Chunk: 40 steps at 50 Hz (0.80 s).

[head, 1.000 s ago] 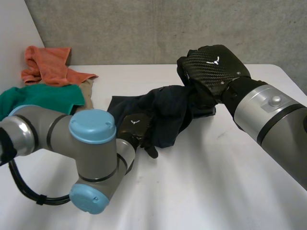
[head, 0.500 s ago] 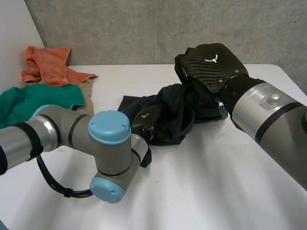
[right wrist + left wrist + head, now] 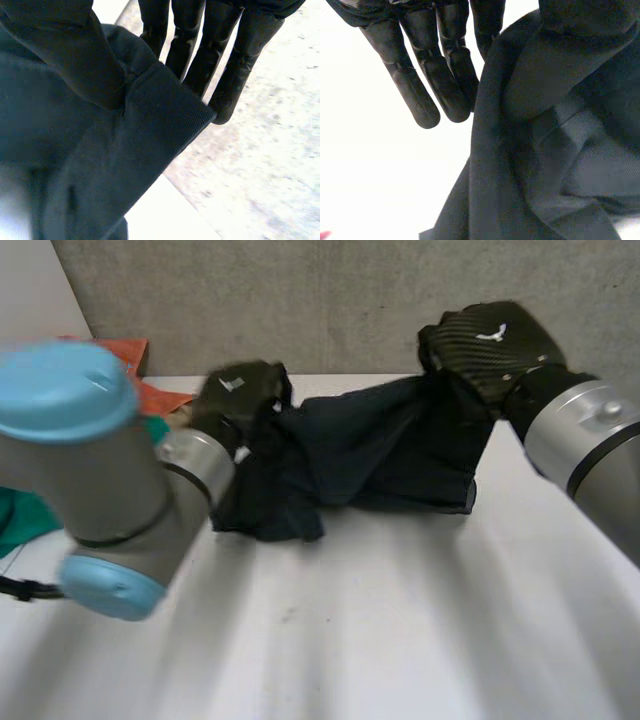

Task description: Fold the laundry.

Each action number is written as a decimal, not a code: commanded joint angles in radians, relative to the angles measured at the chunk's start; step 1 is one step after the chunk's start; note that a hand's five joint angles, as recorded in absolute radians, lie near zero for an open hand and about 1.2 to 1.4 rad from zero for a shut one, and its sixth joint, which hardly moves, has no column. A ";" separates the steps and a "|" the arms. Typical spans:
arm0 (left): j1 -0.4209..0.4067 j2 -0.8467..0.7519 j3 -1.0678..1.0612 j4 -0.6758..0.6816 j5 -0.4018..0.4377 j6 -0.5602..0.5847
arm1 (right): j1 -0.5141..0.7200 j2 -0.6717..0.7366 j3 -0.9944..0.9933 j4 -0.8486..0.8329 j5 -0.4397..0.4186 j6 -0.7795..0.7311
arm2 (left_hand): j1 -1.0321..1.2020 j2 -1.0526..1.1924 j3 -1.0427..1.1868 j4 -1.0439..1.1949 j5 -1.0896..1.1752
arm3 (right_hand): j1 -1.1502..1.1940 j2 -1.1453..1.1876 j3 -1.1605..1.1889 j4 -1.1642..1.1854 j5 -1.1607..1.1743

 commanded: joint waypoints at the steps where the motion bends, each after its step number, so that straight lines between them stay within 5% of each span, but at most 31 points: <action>1: 0.015 0.226 -0.009 -0.100 0.010 0.235 | -0.053 -0.011 -0.049 0.033 0.000 -0.051 | 0.250 0.201 0.210 0.199 0.241 | 0.417 0.219 0.213 0.205 0.236; 12: 0.021 0.484 0.077 -0.112 0.086 0.254 | -0.054 -0.221 -0.158 0.095 -0.003 -0.053 | 0.250 0.201 0.210 0.199 0.241 | 0.417 0.219 0.213 0.205 0.236; 21: 0.044 0.488 0.168 -0.107 0.087 0.253 | -0.054 -0.238 -0.210 0.116 -0.008 -0.053 | 0.250 0.201 0.210 0.199 0.241 | 0.417 0.219 0.213 0.205 0.236; 33: 0.106 0.112 0.258 -0.078 0.096 0.260 | -0.039 0.102 -0.284 0.116 0.004 -0.053 | 0.250 0.201 0.210 0.199 0.241 | 0.417 0.219 0.213 0.205 0.236; 40: 0.115 -0.179 0.326 0.080 0.122 0.262 | -0.031 0.298 -0.332 0.084 0.026 -0.046 | 0.250 0.201 0.210 0.199 0.241 | 0.417 0.219 0.213 0.205 0.236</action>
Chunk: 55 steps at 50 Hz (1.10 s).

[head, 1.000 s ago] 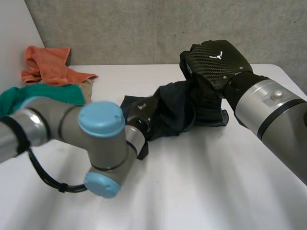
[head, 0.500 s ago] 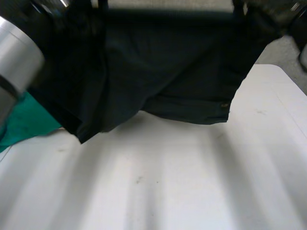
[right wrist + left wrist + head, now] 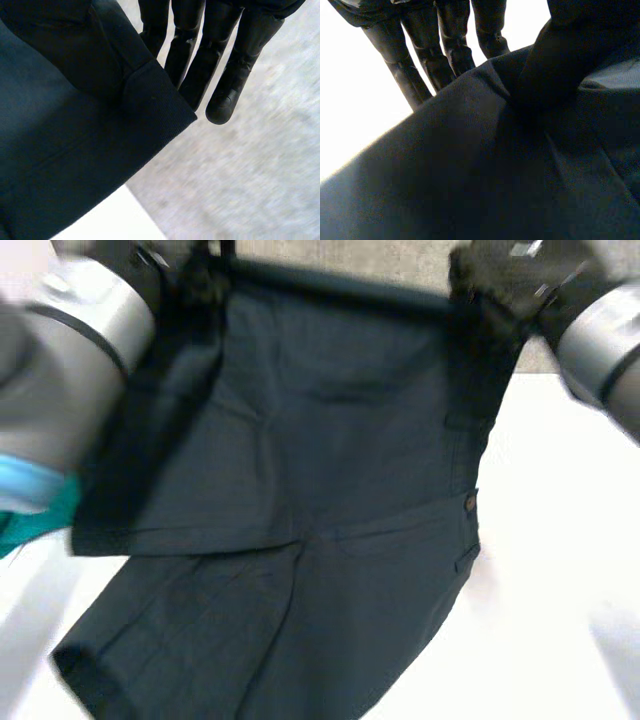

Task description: Fold the laundry.

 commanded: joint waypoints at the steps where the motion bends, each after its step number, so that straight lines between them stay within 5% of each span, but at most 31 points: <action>1: 0.015 -0.291 0.071 0.160 0.022 0.003 | 0.019 0.236 -0.071 -0.059 0.052 0.004 | 0.250 0.198 0.206 0.197 0.241 | 0.416 0.219 0.213 0.205 0.236; 8: 0.018 -0.544 0.252 0.291 0.023 0.052 | 0.039 0.391 -0.090 -0.404 0.138 0.011 | 0.131 0.079 0.087 0.078 0.122 | 0.416 0.219 0.213 0.205 0.236; 9: 0.020 -0.566 0.277 0.302 0.022 0.063 | 0.039 0.425 -0.083 -0.526 0.121 0.007 | 0.014 -0.038 -0.030 -0.039 0.005 | 0.069 -0.129 -0.135 -0.143 -0.112; 11: 0.026 -0.613 0.343 0.329 0.010 0.091 | 0.041 0.462 -0.073 -0.623 0.091 0.001 | -0.598 -0.650 -0.642 -0.651 -0.607 | -0.650 -0.848 -0.854 -0.862 -0.830; 12: 0.026 -0.624 0.360 0.335 0.007 0.095 | 0.041 0.475 -0.069 -0.663 0.069 -0.002 | -0.807 -0.859 -0.851 -0.860 -0.816 | -0.805 -1.003 -1.009 -1.017 -0.986; 13: 0.027 -0.629 0.372 0.343 0.002 0.102 | 0.038 0.501 -0.069 -0.697 0.017 -0.004 | -0.955 -1.007 -0.999 -1.008 -0.963 | -0.805 -1.003 -1.009 -1.017 -0.986; 16: 0.033 -0.624 0.385 0.358 -0.045 0.105 | 0.035 0.514 -0.072 -0.693 -0.041 0.002 | -0.947 -0.999 -0.991 -1.000 -0.956 | -0.805 -1.003 -1.009 -1.017 -0.986; 23: 0.036 -0.492 0.219 0.360 -0.112 0.105 | 0.023 0.445 -0.046 -0.656 0.069 -0.001 | -0.972 -1.024 -1.016 -1.025 -0.980 | -0.805 -1.003 -1.009 -1.017 -0.986; 32: 0.010 -0.213 -0.218 0.323 -0.112 0.108 | -0.039 0.258 0.074 -0.257 0.074 -0.008 | -0.918 -0.970 -0.962 -0.971 -0.927 | -0.805 -1.003 -1.009 -1.017 -0.986; 37: -0.026 -0.040 -0.483 0.193 -0.110 0.106 | -0.062 0.193 0.161 -0.015 0.043 -0.028 | -0.810 -0.862 -0.854 -0.863 -0.818 | -0.789 -0.987 -0.993 -1.001 -0.970; 43: -0.059 0.078 -0.663 0.075 -0.101 0.102 | -0.114 0.181 0.291 0.180 -0.037 -0.093 | -0.680 -0.733 -0.724 -0.733 -0.689 | -0.476 -0.674 -0.680 -0.687 -0.656; 55: -0.100 0.163 -0.861 -0.134 -0.073 0.059 | -0.163 0.121 0.513 0.204 -0.169 -0.162 | -0.425 -0.477 -0.469 -0.478 -0.434 | 0.077 -0.121 -0.127 -0.135 -0.104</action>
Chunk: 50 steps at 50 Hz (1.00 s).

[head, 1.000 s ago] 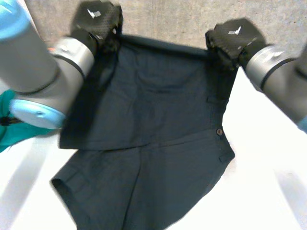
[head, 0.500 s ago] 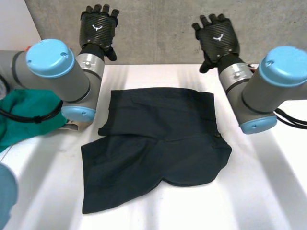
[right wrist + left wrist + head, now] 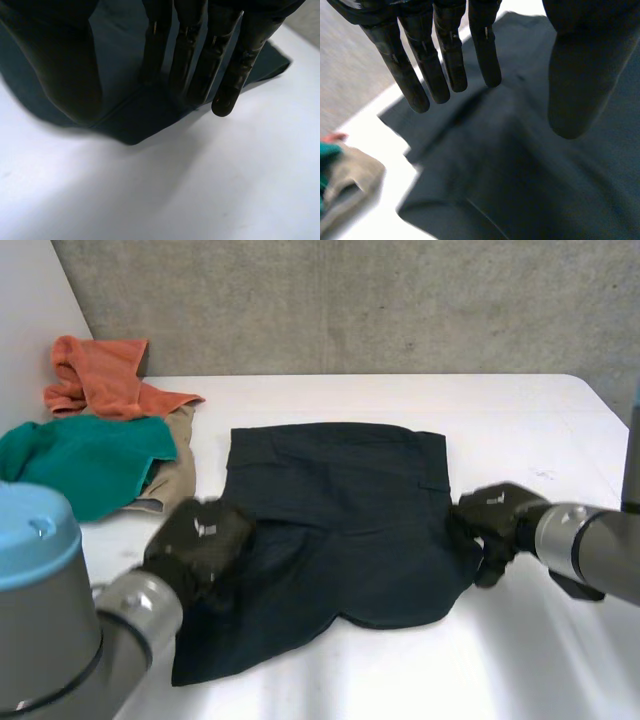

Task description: Fold the laundry.

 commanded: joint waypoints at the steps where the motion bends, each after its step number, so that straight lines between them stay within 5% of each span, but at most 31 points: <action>1: -0.022 0.018 -0.081 -0.111 0.005 -0.039 | -0.021 -0.033 0.127 -0.016 -0.079 -0.022 | 0.108 0.117 0.119 0.115 0.117 | 0.405 0.290 0.299 0.299 0.326; 11: -0.009 -0.028 -0.151 -0.011 -0.002 -0.065 | -0.009 -0.024 0.182 -0.124 -0.136 -0.002 | 0.034 0.044 0.045 0.042 0.043 | 0.311 0.196 0.205 0.205 0.233; 17: -0.007 -0.077 -0.161 0.131 -0.034 -0.067 | -0.004 -0.004 0.178 -0.238 -0.122 -0.001 | -0.004 0.005 0.007 0.004 0.005 | 0.044 -0.071 -0.062 -0.062 -0.035; 28: -0.015 -0.145 -0.142 0.156 -0.087 -0.064 | 0.045 0.104 0.118 -0.281 -0.108 0.067 | -0.024 -0.015 -0.013 -0.017 -0.016 | -0.050 -0.165 -0.156 -0.156 -0.129; 45: -0.009 -0.200 -0.098 0.228 -0.091 -0.051 | 0.126 0.180 0.059 -0.416 -0.004 0.068 | 0.087 0.096 0.098 0.094 0.096 | 0.017 -0.098 -0.088 -0.088 -0.061; 50: -0.010 -0.235 -0.082 0.253 -0.091 -0.050 | 0.132 0.219 0.033 -0.447 0.022 0.068 | 0.430 0.439 0.441 0.437 0.439 | 0.424 0.310 0.319 0.319 0.346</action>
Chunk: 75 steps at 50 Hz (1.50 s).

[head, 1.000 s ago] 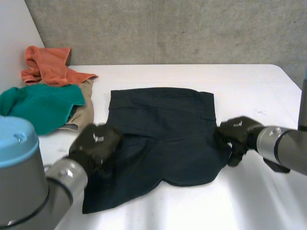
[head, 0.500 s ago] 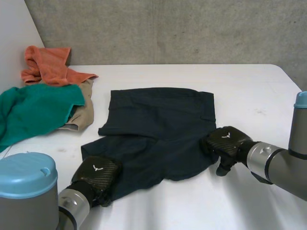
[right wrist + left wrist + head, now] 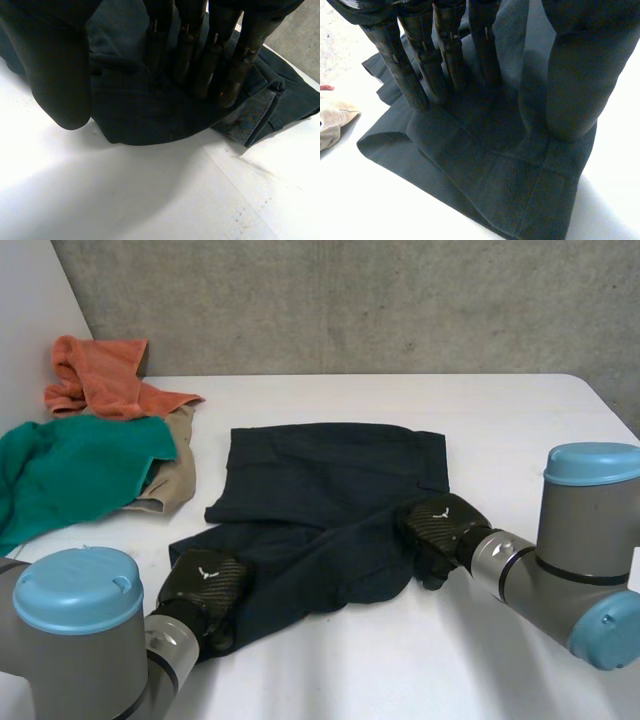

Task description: Fold the laundry.

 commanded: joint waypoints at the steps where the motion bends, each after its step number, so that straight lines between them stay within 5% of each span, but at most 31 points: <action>1: 0.000 -0.046 0.020 0.041 0.000 0.004 | 0.014 0.048 -0.036 -0.038 0.036 0.000 | 0.591 0.596 0.600 0.595 0.598 | 0.666 0.631 0.627 0.630 0.625; 3: 0.000 -0.044 0.026 0.046 0.000 0.002 | 0.012 0.043 -0.042 -0.046 0.057 0.000 | 0.765 0.770 0.774 0.770 0.772 | 0.825 0.790 0.786 0.789 0.784; 14: -0.014 0.112 0.039 0.003 0.001 0.021 | -0.002 -0.124 -0.016 0.035 0.105 -0.035 | 0.771 0.776 0.780 0.776 0.778 | 0.825 0.790 0.786 0.789 0.784; 27: -0.078 0.344 0.031 -0.374 0.018 0.131 | -0.103 -0.435 0.030 0.607 0.100 -0.504 | 0.771 0.776 0.780 0.776 0.778 | 0.825 0.790 0.786 0.789 0.784; 33: -0.103 0.355 0.035 -0.396 0.023 0.134 | -0.121 -0.449 0.052 0.646 0.084 -0.552 | 0.771 0.776 0.780 0.776 0.778 | 0.825 0.790 0.786 0.789 0.784; 49: -0.066 -0.101 0.316 -0.063 0.012 0.186 | -0.111 -0.224 -0.059 0.412 0.111 -0.431 | 0.771 0.776 0.780 0.776 0.778 | 0.825 0.790 0.786 0.789 0.784; 63: -0.014 -0.487 0.767 0.322 0.023 0.432 | -0.095 0.035 -0.221 -0.153 0.229 -0.396 | 0.771 0.776 0.780 0.776 0.778 | 0.825 0.790 0.786 0.789 0.784; 75: 0.025 -0.739 1.085 0.371 0.023 0.481 | -0.094 0.324 -0.428 -0.377 0.203 -0.488 | 0.771 0.776 0.780 0.776 0.778 | 0.825 0.790 0.786 0.789 0.784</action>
